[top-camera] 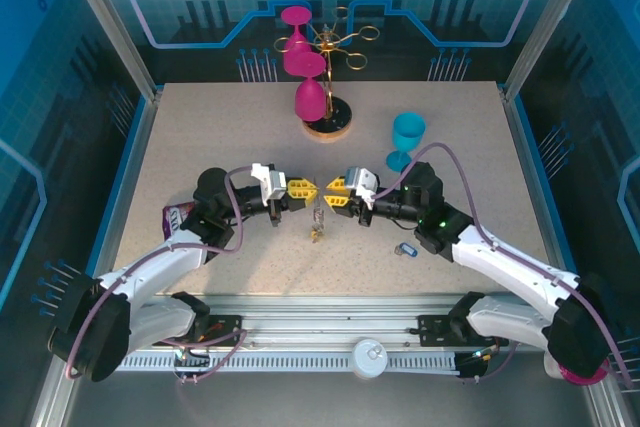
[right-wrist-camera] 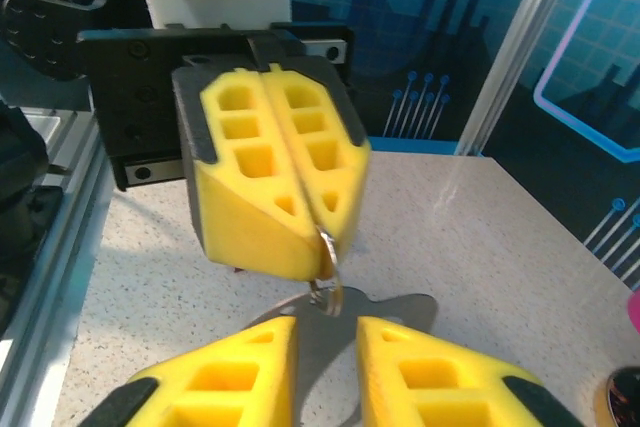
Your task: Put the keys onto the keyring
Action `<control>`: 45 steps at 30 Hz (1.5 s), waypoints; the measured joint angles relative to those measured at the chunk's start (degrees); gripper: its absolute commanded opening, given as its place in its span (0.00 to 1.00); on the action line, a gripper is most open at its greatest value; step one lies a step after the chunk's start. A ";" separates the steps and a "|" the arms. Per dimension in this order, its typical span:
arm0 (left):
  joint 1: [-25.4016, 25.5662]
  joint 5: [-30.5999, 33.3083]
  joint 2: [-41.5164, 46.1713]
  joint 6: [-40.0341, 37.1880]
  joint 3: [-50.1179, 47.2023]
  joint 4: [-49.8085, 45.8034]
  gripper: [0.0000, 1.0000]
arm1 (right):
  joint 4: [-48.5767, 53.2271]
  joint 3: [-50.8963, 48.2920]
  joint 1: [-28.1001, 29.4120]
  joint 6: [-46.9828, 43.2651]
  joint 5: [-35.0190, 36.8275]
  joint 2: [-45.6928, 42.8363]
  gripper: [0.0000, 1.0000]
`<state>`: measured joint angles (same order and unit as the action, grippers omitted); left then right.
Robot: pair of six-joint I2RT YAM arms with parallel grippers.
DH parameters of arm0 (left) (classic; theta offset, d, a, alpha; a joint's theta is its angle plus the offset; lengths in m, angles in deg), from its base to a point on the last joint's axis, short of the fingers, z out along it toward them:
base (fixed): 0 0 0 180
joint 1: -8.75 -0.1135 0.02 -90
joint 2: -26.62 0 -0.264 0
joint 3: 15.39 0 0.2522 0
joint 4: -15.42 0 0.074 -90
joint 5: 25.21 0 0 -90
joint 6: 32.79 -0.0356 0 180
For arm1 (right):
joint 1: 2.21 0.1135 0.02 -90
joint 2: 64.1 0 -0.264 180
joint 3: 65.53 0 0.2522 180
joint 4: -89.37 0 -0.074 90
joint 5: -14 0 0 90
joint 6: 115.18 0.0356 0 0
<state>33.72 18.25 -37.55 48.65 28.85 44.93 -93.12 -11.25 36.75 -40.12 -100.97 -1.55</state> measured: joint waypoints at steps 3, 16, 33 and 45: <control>0.02 -0.52 0.02 -0.50 0.00 -0.33 0.00 | 1.20 0.04 0.00 -0.42 0.46 -0.09 0.27; 0.00 -1.75 0.04 -0.55 0.00 -1.01 0.00 | -1.92 1.20 0.17 1.16 -3.74 3.45 0.16; 0.02 -1.73 4.31 -12.92 5.62 -22.77 0.15 | 9.97 7.34 0.48 -4.83 -6.21 3.67 0.00; 0.02 -1.70 4.87 -22.08 9.44 -37.66 0.14 | 25.18 15.76 1.22 -13.29 -7.43 7.21 0.00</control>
<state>33.74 16.54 -32.67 26.58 38.29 7.27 -67.94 4.51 37.98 -53.41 -108.40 5.66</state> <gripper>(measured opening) 0.141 0.058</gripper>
